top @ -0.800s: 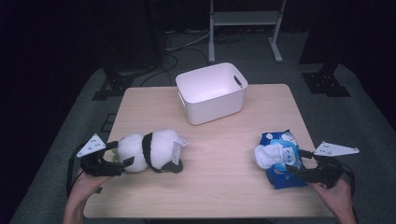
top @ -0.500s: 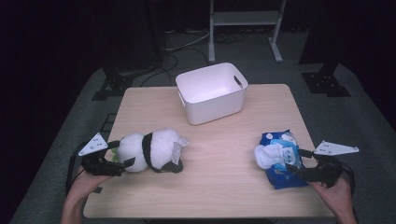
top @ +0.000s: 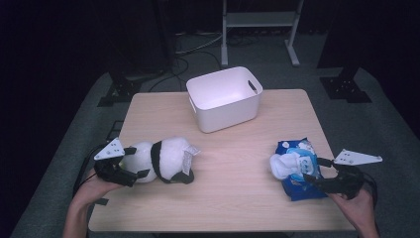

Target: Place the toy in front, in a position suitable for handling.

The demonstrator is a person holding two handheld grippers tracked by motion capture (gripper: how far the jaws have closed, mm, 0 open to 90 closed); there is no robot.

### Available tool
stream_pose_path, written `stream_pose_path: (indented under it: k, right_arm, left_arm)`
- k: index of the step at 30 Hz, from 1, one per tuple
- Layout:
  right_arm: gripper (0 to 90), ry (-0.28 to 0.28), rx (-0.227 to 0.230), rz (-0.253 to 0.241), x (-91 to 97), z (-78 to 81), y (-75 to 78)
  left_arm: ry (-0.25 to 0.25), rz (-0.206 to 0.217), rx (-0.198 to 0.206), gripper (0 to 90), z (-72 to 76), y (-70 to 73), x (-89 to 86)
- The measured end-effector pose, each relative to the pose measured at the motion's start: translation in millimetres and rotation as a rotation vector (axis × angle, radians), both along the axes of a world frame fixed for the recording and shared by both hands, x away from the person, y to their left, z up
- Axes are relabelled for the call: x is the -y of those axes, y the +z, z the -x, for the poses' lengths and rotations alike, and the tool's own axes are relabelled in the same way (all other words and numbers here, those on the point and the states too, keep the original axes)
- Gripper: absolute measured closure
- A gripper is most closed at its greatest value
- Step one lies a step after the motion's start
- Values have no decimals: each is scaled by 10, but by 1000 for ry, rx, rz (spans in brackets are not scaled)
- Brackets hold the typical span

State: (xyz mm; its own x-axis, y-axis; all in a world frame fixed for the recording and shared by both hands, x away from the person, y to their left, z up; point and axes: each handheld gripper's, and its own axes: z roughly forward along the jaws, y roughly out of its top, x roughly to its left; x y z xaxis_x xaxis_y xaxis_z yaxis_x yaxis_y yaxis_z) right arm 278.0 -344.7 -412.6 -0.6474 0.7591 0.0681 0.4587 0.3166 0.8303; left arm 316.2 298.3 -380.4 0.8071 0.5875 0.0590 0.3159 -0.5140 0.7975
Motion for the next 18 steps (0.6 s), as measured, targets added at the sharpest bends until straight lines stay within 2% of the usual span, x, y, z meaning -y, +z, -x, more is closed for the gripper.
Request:
stream_pose_path:
  k: [4, 8, 12, 18]
  right_arm:
    - [181, 10, 4, 2, -28, -2, 9]
    - [181, 19, 5, 8, -55, 4, 14]
    - [182, 31, 12, 8, -87, 5, 24]
    - [182, 43, 11, 15, -112, 6, 19]
  left_arm:
    - [-20, -38, -14, 55, -63, -21, 33]
    - [-35, -58, -20, 55, -106, -9, 46]
    - [-64, -103, -7, 70, -170, 50, 103]
    - [-111, -169, -27, 70, -332, 91, 240]
